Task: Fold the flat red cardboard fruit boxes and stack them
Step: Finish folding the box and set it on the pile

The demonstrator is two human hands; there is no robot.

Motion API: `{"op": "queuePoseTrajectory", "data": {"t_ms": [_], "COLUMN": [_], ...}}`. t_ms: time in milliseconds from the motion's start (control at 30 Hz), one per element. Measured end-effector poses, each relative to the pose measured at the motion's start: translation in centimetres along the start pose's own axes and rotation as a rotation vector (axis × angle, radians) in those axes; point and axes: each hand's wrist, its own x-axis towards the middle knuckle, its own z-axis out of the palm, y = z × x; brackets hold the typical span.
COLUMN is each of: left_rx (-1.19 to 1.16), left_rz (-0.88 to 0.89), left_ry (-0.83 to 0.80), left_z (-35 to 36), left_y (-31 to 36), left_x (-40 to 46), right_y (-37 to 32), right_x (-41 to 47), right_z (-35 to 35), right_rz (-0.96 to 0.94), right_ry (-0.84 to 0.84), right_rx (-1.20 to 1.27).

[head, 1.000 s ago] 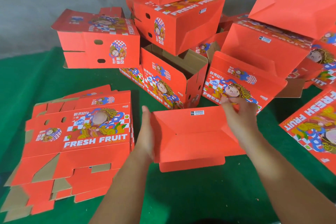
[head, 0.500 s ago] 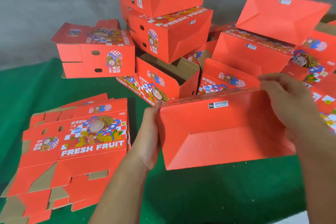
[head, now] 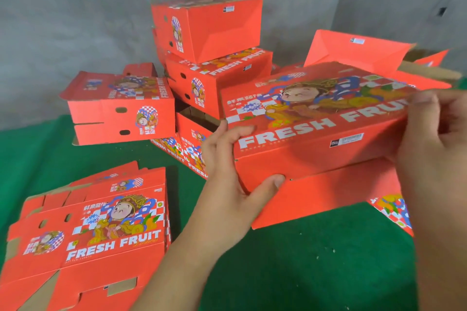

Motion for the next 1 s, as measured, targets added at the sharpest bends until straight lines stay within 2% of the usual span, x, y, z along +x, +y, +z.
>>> {"op": "queuePoseTrajectory", "data": {"t_ms": [167,300,433,533,667,800,833,867,933,967,1000], "left_rx": [0.042,0.045,0.065,0.041,-0.011,0.021,0.07,0.123,0.226,0.239,0.211], "left_rz": [0.024,0.04,0.127,0.15,0.214,0.33,0.316,0.245,0.005,-0.092,-0.134], "left_ry": [0.01,0.088,0.113,0.13,0.288,0.422,0.406,0.309,-0.06,-0.224,-0.298], "left_z": [-0.3,-0.2,0.0,0.5,2.4,5.1,5.2,5.0,4.1,4.0,4.2], "left_y": [-0.3,-0.4,0.2,0.1,0.2,-0.1,-0.4,-0.6,-0.9,-1.1,-1.4], "left_x": [-0.4,-0.3,0.7,0.9,1.6,5.1,6.9,8.9,12.5,13.4,13.7], "right_y": [-0.7,-1.3,-2.2,-2.4,-1.6,-0.7,-0.8,-1.0,-0.8,-0.3,0.1], "right_x": [-1.4,-2.1,-1.4,-0.8,0.1,3.4,4.6,6.0,7.7,8.0,7.9], "right_z": [0.7,0.4,0.0,-0.2,-0.1,1.8,3.0,4.2,6.2,6.7,7.0], "right_rz": [-0.059,-0.208,-0.425,-0.48,-0.485,-0.553,-0.571,-0.553,-0.343,-0.204,-0.12], "right_ry": [-0.042,-0.11,-0.222,-0.254,-0.202,-0.057,-0.032,-0.04,-0.206,-0.309,-0.392], "right_rx": [0.042,-0.021,-0.161,-0.191,-0.114,-0.044,-0.074,-0.162,-0.441,-0.49,-0.443]}}
